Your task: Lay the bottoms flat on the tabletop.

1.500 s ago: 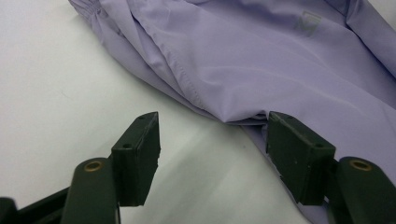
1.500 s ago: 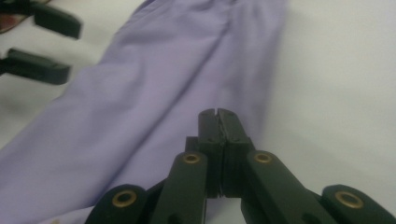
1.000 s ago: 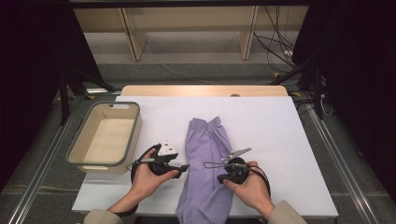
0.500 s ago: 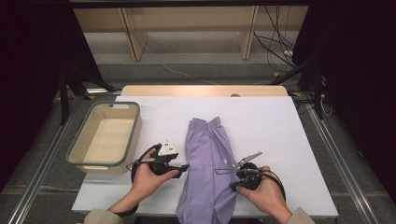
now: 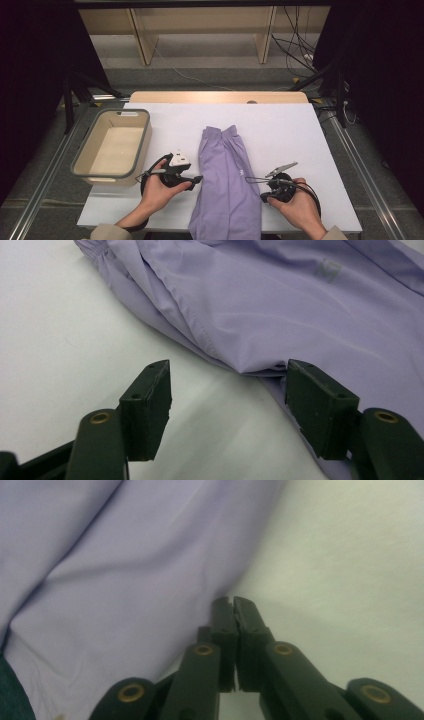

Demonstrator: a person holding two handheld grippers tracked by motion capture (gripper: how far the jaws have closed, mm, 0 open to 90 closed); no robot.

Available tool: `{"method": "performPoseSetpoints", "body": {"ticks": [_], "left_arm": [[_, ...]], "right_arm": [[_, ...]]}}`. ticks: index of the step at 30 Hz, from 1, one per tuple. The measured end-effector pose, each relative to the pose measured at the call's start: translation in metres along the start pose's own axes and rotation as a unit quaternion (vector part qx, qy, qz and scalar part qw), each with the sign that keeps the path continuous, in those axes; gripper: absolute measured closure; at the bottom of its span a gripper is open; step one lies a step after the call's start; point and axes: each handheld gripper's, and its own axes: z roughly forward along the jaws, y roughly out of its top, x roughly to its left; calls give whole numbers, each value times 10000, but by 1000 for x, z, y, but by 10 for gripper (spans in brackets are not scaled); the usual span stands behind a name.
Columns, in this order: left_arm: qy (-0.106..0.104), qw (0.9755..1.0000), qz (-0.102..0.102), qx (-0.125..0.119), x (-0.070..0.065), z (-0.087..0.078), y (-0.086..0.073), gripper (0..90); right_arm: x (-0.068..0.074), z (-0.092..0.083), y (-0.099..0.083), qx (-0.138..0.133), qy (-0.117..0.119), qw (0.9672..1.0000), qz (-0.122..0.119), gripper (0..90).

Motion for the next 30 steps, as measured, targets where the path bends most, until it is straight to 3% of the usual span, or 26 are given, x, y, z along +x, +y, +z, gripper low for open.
{"method": "performPoseSetpoints", "body": {"ticks": [4,8,12,17,26,30], "left_arm": [[37,9999,-92,-44,6,3,9,362],[186,9997,-180,-23,15,15,25,383],[321,9992,-227,-33,23,29,44,403],[467,9983,-332,63,32,48,59,423],[393,9970,-642,186,41,71,61,511],[257,9972,-677,213,42,74,60,590]], "right_arm": [[-4,-2,6,-480,-75,9986,190,746],[-12,-1,22,-1053,-104,9935,428,625],[-18,5,41,-1357,-198,9895,461,565],[-24,16,67,-1579,-213,9858,522,540],[-34,40,96,-1775,-291,9815,661,535],[-36,48,102,-1818,-306,9801,739,609]]}}
